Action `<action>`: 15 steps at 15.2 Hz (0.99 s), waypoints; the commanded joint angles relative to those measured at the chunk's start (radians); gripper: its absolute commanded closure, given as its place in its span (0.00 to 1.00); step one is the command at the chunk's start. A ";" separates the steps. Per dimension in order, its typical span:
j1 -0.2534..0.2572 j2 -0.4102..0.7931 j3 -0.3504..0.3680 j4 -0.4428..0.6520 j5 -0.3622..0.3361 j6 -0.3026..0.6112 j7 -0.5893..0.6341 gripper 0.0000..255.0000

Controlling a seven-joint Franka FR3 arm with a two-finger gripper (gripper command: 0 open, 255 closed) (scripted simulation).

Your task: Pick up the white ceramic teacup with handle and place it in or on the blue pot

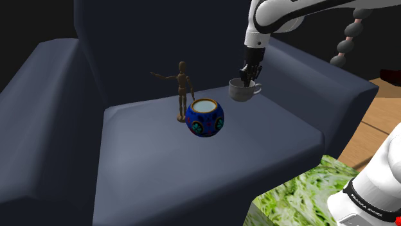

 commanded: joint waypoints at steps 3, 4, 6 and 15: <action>0.000 -0.009 0.000 0.043 -0.001 -0.052 0.003 1.00; 0.000 -0.010 0.000 0.055 -0.002 -0.066 0.004 1.00; 0.000 -0.012 0.000 0.080 -0.002 -0.092 0.006 1.00; 0.027 0.050 0.033 0.232 0.004 -0.178 0.071 1.00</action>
